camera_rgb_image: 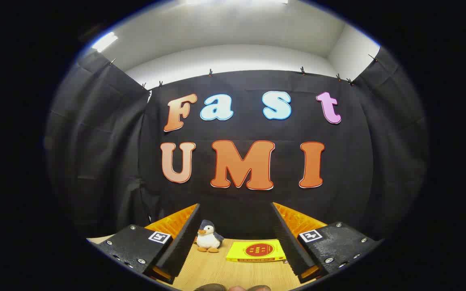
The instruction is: Open the storage box then place both shoes into the box .Put the left shoe in first, then the right shoe, with the right side of both shoes facing outward in a uniform manner.
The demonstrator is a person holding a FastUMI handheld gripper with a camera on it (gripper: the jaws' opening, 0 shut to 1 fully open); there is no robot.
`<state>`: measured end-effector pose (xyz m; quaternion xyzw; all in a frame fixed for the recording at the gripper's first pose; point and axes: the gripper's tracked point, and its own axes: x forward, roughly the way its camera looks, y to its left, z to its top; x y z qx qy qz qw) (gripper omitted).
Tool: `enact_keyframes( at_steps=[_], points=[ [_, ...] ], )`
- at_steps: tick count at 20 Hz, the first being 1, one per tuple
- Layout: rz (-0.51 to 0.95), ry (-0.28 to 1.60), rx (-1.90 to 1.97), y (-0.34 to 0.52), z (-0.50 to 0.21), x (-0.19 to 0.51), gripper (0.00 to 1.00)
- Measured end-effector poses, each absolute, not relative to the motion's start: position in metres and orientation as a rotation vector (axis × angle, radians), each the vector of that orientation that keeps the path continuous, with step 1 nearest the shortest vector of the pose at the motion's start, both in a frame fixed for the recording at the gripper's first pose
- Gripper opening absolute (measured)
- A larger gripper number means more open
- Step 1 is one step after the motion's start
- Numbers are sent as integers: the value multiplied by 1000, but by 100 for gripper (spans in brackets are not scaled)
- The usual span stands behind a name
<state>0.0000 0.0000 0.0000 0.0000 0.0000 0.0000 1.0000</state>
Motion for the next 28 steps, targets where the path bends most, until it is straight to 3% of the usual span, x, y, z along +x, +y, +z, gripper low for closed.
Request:
enact_keyframes(
  at_steps=[17, 28],
  points=[
    [123, 89, 55, 40, -27, 7, 99],
    [378, 554, 235, 141, -162, -13, 98]
  ],
)
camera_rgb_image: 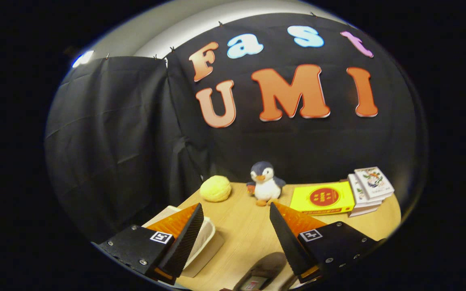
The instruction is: Open the storage box then place both shoes into the box .Put the left shoe in first, then the right shoe, with the right side of both shoes facing outward in a uniform manner.
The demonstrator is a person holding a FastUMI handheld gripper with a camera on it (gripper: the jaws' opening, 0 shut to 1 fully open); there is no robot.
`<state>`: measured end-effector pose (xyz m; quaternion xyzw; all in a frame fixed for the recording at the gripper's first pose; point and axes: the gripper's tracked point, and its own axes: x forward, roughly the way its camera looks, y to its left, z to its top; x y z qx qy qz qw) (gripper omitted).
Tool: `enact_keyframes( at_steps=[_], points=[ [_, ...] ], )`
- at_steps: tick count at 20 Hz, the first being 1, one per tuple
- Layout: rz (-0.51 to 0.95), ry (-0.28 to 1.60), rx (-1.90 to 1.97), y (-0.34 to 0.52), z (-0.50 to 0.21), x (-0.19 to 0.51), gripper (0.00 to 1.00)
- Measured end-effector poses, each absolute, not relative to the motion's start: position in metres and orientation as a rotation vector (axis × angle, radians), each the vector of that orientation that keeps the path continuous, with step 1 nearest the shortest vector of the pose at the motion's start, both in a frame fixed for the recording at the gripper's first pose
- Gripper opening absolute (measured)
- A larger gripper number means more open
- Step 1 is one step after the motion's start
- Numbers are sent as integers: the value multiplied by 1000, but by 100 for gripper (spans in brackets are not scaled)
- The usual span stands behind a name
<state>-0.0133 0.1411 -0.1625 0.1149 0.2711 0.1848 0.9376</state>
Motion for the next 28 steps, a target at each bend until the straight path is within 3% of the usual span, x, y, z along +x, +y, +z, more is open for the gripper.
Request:
enact_keyframes(
  at_steps=[13, 24, 28],
  points=[
    [641, 1068, 573, 248, -289, -78, 97],
    [729, 1202, 820, 284, -308, -97, 95],
    [758, 1179, 882, 283, -293, -89, 75]
  ],
)
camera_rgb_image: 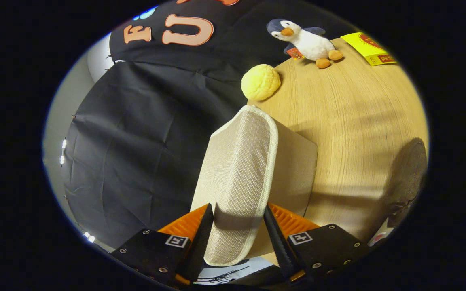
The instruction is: Open the storage box then place both shoes into the box .Put the left shoe in first, then the right shoe, with the right side of both shoes facing outward in a uniform manner.
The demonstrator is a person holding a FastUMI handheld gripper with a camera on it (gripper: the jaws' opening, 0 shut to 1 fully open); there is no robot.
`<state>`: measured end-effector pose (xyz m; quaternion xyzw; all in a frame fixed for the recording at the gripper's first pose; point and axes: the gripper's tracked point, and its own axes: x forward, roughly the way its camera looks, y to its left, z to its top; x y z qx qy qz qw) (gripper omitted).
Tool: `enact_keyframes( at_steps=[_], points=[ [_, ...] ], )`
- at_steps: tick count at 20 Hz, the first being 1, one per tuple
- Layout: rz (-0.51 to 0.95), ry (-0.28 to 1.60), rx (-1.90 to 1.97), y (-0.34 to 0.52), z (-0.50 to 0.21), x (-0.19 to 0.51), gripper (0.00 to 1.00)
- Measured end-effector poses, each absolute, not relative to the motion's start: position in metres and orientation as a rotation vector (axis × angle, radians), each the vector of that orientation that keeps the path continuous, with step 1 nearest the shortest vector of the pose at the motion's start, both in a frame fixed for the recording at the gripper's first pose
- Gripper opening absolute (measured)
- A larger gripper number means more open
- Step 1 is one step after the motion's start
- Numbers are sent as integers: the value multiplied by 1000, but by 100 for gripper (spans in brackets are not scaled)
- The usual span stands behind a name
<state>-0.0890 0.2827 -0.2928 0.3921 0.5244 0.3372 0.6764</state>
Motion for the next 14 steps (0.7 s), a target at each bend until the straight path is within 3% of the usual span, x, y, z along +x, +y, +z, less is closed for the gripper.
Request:
enact_keyframes(
  at_steps=[4, 7, 9, 14],
  points=[
    [799, 1105, 982, 278, -246, -86, 62],
    [829, 1033, 1009, 284, -214, -79, 41],
    [878, 983, 1022, 295, -189, -75, 32],
    [944, 915, 1046, 332, -152, -67, 20]
  ],
)
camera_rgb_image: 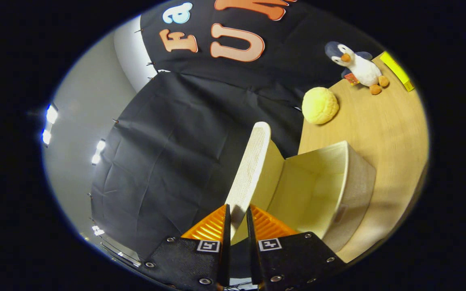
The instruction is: Open the storage box then place both shoes into the box .Put the left shoe in first, then the right shoe, with the right side of both shoes facing outward in a uniform manner.
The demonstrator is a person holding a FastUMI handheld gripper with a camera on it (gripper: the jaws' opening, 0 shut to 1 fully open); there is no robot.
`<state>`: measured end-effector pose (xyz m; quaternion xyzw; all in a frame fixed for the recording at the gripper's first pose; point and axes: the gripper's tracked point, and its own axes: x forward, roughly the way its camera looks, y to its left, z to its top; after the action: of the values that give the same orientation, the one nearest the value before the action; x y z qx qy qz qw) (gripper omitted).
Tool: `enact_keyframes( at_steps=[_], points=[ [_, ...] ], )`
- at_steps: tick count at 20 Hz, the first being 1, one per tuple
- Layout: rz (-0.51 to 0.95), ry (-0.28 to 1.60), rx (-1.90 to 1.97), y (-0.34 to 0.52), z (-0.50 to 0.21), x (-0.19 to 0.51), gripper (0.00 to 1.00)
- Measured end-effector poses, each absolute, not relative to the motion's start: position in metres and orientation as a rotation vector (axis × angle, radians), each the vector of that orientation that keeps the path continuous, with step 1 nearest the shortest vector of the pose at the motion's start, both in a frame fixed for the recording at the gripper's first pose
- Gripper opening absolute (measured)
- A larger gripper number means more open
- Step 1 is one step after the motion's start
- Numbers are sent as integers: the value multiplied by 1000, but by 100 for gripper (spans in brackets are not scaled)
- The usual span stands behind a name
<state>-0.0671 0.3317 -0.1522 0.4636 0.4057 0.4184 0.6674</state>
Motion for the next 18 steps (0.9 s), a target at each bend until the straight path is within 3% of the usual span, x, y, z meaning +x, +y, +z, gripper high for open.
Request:
enact_keyframes(
  at_steps=[9, 18],
  points=[
    [982, 897, 1021, 419, -106, -55, 11],
    [1024, 935, 843, 531, -109, -58, 13]
  ],
)
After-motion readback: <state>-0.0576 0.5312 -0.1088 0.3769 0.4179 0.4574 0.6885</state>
